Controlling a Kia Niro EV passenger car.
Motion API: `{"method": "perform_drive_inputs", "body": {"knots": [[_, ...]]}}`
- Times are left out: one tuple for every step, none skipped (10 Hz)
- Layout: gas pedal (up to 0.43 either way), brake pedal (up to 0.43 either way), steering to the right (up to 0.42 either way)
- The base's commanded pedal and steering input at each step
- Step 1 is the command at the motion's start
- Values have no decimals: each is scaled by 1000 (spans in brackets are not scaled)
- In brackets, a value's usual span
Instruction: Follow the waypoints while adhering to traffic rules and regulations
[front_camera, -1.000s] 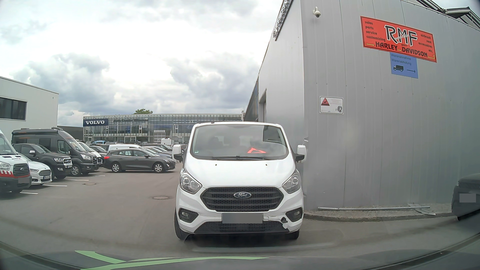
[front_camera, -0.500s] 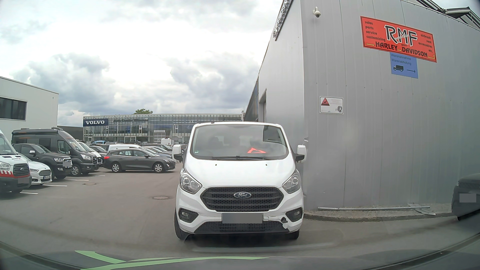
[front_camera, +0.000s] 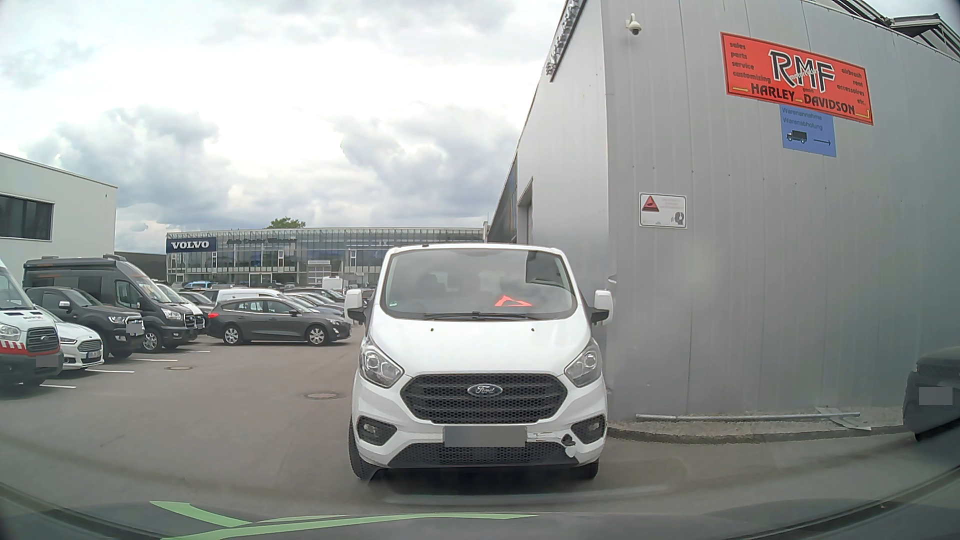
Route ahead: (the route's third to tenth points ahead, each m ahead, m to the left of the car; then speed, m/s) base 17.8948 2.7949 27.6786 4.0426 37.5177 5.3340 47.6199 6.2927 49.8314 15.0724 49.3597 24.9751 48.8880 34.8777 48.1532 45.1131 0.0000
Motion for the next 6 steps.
{"method": "perform_drive_inputs", "body": {"knots": [[0,457,-462],[0,463,-463],[0,457,-462],[0,457,-462],[0,457,-462],[0,457,-462]]}}
